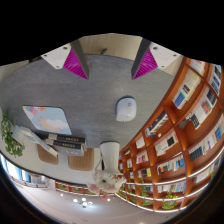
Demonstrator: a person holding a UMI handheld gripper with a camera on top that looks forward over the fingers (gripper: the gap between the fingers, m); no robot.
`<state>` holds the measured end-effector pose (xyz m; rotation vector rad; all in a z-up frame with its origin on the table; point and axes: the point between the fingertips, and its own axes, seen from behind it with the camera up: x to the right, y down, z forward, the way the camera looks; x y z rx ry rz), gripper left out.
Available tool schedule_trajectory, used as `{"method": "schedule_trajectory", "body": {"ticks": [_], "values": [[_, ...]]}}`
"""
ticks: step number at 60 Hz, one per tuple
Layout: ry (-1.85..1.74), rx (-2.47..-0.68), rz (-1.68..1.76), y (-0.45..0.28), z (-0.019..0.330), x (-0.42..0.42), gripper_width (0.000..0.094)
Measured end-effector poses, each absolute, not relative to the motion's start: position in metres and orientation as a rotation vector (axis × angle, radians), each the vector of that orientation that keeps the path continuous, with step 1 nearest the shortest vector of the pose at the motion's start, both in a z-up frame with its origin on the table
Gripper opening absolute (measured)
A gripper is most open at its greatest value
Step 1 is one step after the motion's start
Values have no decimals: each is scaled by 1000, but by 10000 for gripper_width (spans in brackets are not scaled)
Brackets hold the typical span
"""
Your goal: Arrange mouse
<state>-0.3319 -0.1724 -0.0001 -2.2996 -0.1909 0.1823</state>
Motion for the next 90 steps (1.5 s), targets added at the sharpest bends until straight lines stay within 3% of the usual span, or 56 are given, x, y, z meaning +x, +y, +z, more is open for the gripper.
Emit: {"method": "schedule_trajectory", "body": {"ticks": [21,28,33,43,54,60,78,84,90], "values": [[-159,-2308,142,-58,-13,-408,828],[-165,-2331,97,-32,-16,-410,707],[-188,-2343,82,-25,-18,-411,525],[-188,-2374,99,-26,-19,-410,373],[-196,-2430,163,-25,-15,-410,334],[-189,-2392,197,-14,24,-398,335],[-179,-2032,58,83,253,-248,334],[-132,-1981,0,109,277,-176,333],[-77,-2031,-5,123,249,-120,332]]}}
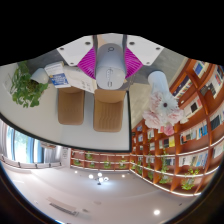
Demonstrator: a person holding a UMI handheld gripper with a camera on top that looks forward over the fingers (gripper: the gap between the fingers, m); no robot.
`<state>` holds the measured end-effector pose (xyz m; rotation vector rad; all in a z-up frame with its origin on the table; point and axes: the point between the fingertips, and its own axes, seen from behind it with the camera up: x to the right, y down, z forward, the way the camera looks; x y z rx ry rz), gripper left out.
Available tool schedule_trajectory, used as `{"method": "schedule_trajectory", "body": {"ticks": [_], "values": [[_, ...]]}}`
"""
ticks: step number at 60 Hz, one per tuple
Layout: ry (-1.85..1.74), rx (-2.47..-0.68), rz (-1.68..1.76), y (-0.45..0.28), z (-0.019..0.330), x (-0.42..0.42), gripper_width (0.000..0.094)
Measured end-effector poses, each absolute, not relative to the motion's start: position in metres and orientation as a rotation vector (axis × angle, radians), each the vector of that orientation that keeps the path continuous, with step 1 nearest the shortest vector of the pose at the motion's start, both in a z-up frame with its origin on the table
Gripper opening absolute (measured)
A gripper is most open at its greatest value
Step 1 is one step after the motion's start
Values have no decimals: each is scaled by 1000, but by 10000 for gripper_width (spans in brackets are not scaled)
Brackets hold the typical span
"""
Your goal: Arrange mouse
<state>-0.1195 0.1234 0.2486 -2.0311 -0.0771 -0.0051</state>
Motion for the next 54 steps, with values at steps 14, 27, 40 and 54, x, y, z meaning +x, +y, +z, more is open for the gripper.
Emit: {"method": "schedule_trajectory", "body": {"ticks": [14,27,40,54], "values": [[-12,-2292,8,108,93,-51,331],[-58,-2444,15,88,-9,-55,333],[-16,-2391,28,89,-13,-60,379],[-34,-2434,-12,86,-12,-53,632]]}}
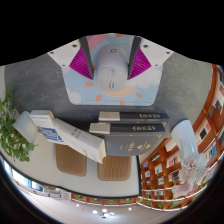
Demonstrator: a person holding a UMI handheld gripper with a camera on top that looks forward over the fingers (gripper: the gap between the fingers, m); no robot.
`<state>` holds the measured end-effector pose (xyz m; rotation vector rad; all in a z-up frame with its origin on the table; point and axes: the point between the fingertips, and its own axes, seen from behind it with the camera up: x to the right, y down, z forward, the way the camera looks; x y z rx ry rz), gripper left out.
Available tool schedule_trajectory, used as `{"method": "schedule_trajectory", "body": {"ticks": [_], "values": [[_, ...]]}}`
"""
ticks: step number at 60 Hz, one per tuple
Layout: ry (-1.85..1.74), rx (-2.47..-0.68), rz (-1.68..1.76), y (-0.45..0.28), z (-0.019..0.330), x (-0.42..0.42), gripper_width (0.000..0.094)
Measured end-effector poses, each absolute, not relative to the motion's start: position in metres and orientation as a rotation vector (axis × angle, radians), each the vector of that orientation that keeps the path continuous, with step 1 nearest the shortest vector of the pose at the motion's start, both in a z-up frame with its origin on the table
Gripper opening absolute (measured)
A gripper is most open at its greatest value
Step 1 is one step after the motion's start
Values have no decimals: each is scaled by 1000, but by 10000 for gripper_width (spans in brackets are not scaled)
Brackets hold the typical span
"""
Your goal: Arrange mouse
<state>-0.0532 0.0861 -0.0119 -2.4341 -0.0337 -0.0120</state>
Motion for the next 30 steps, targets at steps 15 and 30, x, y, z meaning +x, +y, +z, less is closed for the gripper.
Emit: {"method": "schedule_trajectory", "body": {"ticks": [15,30], "values": [[11,-2349,-74,60,82,-48,863],[53,-2181,-109,8,214,-52,864]]}}
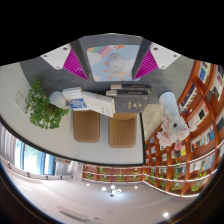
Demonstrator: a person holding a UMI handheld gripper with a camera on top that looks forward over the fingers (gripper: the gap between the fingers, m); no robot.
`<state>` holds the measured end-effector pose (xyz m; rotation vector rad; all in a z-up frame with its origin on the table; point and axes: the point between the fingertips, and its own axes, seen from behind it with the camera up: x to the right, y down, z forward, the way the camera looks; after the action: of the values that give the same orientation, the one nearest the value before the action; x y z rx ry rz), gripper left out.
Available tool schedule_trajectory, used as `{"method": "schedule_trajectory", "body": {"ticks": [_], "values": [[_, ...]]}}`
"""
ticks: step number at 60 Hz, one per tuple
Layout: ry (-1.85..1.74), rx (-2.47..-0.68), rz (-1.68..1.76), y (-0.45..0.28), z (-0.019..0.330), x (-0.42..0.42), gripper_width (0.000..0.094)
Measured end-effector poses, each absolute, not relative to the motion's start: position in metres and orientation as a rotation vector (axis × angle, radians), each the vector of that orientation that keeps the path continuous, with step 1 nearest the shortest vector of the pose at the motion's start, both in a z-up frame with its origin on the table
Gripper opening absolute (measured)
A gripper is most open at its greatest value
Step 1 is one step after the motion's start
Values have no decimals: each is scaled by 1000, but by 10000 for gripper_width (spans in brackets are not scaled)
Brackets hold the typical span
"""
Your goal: Arrange mouse
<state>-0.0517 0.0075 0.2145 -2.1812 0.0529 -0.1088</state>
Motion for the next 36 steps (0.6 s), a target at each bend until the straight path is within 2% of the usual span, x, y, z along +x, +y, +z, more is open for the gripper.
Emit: {"method": "schedule_trajectory", "body": {"ticks": [5,11,36], "values": [[61,-2145,-118,-14,241,-55,863],[63,-2137,-112,-38,257,-60,863],[54,-2134,-124,-102,265,-70,863]]}}
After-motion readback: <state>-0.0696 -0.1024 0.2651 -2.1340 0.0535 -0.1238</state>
